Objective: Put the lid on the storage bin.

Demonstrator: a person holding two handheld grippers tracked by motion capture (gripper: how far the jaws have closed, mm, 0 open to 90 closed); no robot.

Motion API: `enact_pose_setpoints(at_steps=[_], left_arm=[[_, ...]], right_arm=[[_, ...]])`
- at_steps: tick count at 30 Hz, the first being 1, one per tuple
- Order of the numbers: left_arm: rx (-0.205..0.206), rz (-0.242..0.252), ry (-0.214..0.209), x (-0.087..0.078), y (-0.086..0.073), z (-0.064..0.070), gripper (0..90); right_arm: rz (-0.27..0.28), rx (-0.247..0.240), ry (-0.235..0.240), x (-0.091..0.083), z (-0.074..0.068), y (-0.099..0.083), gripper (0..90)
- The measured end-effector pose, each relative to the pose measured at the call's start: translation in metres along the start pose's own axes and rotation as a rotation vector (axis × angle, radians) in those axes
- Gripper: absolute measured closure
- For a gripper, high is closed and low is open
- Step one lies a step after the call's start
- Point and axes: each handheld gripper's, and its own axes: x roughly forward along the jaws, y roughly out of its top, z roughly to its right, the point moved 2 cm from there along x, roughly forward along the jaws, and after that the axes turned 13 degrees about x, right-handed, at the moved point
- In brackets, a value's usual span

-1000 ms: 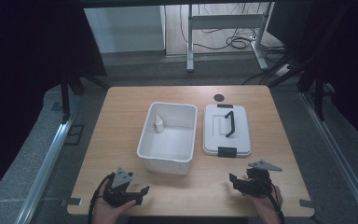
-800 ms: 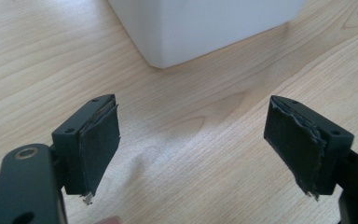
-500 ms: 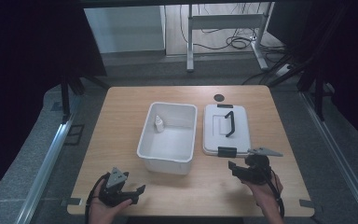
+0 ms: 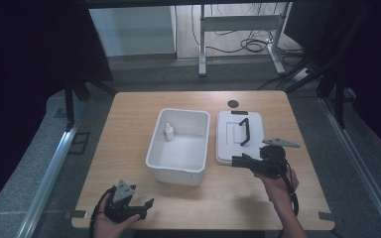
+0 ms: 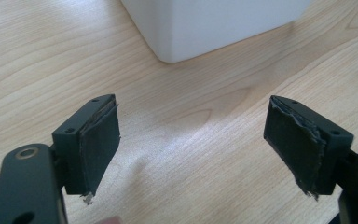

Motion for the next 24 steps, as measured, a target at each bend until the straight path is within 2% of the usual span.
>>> enact_pose_setpoints(at_steps=[3,8,11,16,18,24], left_arm=[[0.001,-0.007,-0.006,0.002,-0.002,0.0,18.4],[-0.007,0.007,-0.004,-0.001,-0.002,-0.002,18.4],[-0.013,0.013,0.0,-0.003,-0.002,-0.004,18.4],[-0.009,0.005,-0.005,-0.001,-0.002,-0.003,18.4],[-0.004,0.001,-0.009,0.001,-0.002,-0.001,18.4],[-0.01,0.0,-0.006,0.0,-0.003,-0.003,18.4]], right_arm=[[0.011,-0.007,-0.033,0.004,-0.006,0.007,32.4],[0.001,-0.021,-0.094,0.014,-0.011,0.023,32.4],[-0.011,-0.009,-0.12,0.02,-0.013,0.036,33.9],[-0.036,0.013,-0.134,0.03,-0.016,0.052,35.1],[-0.057,0.018,-0.154,0.039,-0.017,0.063,35.6],[-0.108,0.055,-0.154,0.054,-0.011,0.076,40.5]])
